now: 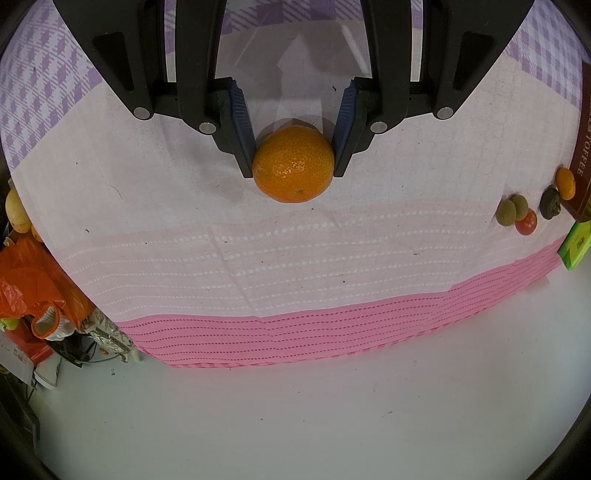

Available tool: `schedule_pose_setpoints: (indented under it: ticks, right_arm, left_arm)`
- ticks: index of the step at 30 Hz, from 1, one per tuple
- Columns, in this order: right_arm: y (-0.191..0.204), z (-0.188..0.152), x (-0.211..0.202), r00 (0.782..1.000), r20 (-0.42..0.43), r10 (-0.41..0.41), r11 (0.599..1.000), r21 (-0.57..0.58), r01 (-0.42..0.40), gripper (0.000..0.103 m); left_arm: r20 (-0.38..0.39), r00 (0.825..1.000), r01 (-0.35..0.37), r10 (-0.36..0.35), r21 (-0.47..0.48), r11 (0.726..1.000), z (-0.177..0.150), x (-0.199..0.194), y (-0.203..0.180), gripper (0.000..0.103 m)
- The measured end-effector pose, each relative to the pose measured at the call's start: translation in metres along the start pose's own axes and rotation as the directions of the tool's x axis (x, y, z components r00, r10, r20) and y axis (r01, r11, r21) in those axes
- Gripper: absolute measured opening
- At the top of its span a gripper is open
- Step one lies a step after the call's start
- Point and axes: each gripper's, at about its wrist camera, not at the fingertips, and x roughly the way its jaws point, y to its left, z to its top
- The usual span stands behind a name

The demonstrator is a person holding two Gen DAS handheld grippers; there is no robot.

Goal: Organize fruits
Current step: 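Carry the dark brown fruit into the tin with the left gripper and open it, then withdraw the open left gripper from the tin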

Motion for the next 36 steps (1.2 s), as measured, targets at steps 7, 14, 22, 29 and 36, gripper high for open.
schedule_pose_setpoints:
  ticks: [7,14,22,29,36]
  right_arm:
    - [0.000,0.000,0.000,1.000,0.000,0.000,1.000,0.000,0.000,0.041]
    - [0.000,0.000,0.000,1.000,0.000,-0.001,1.000,-0.001,0.001,0.042]
    - [0.001,0.000,0.000,1.000,-0.001,-0.005,1.000,-0.006,0.005,0.043]
    - [0.002,0.000,0.000,1.000,-0.001,-0.007,1.000,-0.009,0.007,0.043]
    - [0.002,0.000,0.000,1.000,-0.001,-0.006,1.000,-0.008,0.006,0.043]
  left_arm:
    - [0.004,1.000,-0.016,0.016,0.023,1.000,0.006,0.024,-0.003,0.036]
    - [-0.021,0.998,-0.061,0.062,0.063,0.996,0.008,0.051,-0.005,0.036]
    - [-0.050,0.997,-0.061,0.064,0.066,0.996,0.008,0.070,-0.002,0.036]
    - [-0.065,0.994,-0.081,0.086,0.068,0.994,0.005,0.081,0.000,0.037]
    - [-0.049,0.994,-0.090,0.093,0.061,0.994,0.007,0.083,0.003,0.043]
